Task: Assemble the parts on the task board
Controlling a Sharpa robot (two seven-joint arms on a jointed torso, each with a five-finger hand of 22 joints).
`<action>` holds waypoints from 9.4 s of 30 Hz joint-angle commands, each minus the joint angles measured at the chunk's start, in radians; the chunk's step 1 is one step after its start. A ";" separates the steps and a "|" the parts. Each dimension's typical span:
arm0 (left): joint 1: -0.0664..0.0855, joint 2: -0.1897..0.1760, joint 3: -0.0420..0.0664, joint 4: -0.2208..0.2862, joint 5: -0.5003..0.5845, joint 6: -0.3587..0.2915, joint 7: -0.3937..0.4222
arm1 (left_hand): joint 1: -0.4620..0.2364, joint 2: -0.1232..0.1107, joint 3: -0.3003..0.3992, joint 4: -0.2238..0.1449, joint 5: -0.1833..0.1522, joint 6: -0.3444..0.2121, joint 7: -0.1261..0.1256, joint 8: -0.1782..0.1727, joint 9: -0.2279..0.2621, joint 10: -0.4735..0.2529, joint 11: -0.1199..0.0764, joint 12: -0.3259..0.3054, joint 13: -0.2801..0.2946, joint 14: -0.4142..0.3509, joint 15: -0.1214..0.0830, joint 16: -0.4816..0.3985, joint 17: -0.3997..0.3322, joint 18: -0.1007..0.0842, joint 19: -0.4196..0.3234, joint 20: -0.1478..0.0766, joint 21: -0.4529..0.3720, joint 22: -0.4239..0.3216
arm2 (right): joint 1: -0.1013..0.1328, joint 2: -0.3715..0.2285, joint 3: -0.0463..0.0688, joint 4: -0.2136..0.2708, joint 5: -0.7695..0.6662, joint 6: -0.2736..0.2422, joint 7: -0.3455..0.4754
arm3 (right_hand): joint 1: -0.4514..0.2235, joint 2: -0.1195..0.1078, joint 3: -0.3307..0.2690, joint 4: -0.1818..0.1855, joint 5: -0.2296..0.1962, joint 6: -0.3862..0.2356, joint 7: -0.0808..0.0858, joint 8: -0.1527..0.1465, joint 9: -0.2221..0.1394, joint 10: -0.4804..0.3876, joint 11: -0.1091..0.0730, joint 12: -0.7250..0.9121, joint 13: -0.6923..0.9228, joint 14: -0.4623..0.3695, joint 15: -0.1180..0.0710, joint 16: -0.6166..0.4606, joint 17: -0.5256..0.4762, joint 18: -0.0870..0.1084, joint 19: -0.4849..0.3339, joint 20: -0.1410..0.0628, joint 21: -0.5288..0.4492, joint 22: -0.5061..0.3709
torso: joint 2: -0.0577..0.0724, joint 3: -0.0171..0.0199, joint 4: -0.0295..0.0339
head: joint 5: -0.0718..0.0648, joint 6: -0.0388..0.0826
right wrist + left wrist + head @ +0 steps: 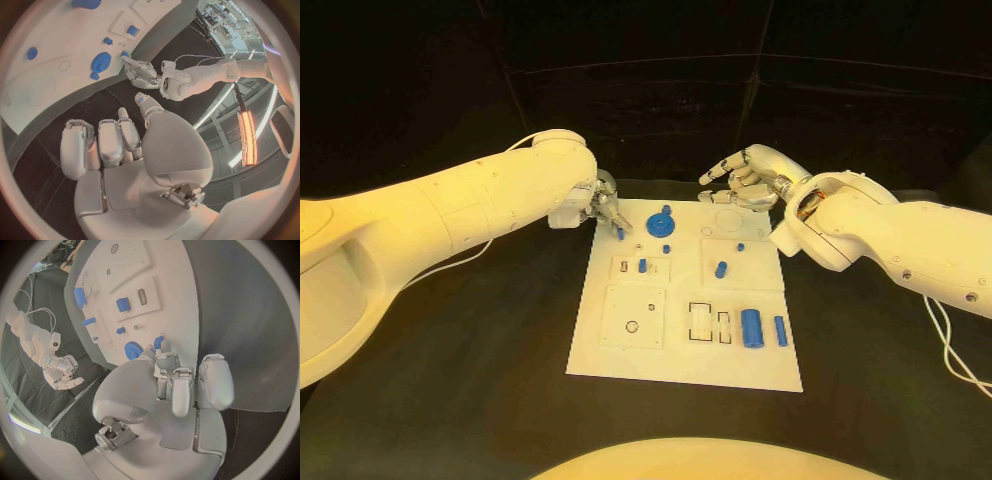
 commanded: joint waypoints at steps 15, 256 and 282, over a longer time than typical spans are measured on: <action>0.001 0.001 0.000 -0.006 0.001 0.023 0.016 | 0.117 -0.007 0.184 -0.160 0.000 -0.002 -0.007 -0.023 -0.029 -0.007 -0.010 -0.012 -0.015 0.106 0.002 0.003 0.263 0.010 0.001 -0.002 0.006 0.008 | 0.002 0.000 0.001 0.000 0.004 0.013 0.004 | -0.002 0.008 -0.002 0.004 0.006 -0.004 0.000 0.005 -0.001 -0.004 -0.002 0.000 0.001 0.008 0.000 -0.001 0.001 0.000 -0.007 -0.002 -0.003 0.000 | -0.001 0.0002 0.0000 | -0.003 -0.001; -0.078 -0.092 -0.063 0.291 -0.320 -0.477 0.520 | 0.076 -0.288 0.450 -0.238 0.011 0.025 0.080 -0.325 -0.373 -0.308 0.100 -0.725 -0.778 0.031 0.086 -0.167 -0.077 0.066 -0.070 0.074 -0.264 -0.261 | 0.002 -0.008 0.001 -0.003 0.015 -0.014 0.019 | 0.000 0.011 -0.006 0.010 0.009 -0.006 0.000 0.008 -0.002 -0.016 -0.002 -0.012 -0.016 0.006 0.000 -0.006 -0.011 0.002 -0.011 -0.002 -0.008 -0.011 | -0.001 0.0001 0.0016 | -0.039 -0.003; -0.096 -0.050 -0.065 0.228 -0.346 -0.444 0.509 | 0.087 -0.262 0.466 -0.244 0.012 0.069 0.074 -0.332 -0.390 -0.254 0.093 -0.744 -0.809 0.036 0.079 -0.171 -0.094 0.060 -0.048 0.067 -0.243 -0.234 | 0.002 -0.004 0.001 -0.001 0.015 -0.013 0.018 | 0.002 0.011 -0.006 0.010 0.010 -0.007 0.000 0.008 -0.002 -0.016 -0.002 -0.012 -0.015 0.006 -0.001 -0.006 -0.010 0.001 -0.011 -0.002 -0.008 -0.010 | -0.001 0.0000 0.0016 | -0.043 -0.007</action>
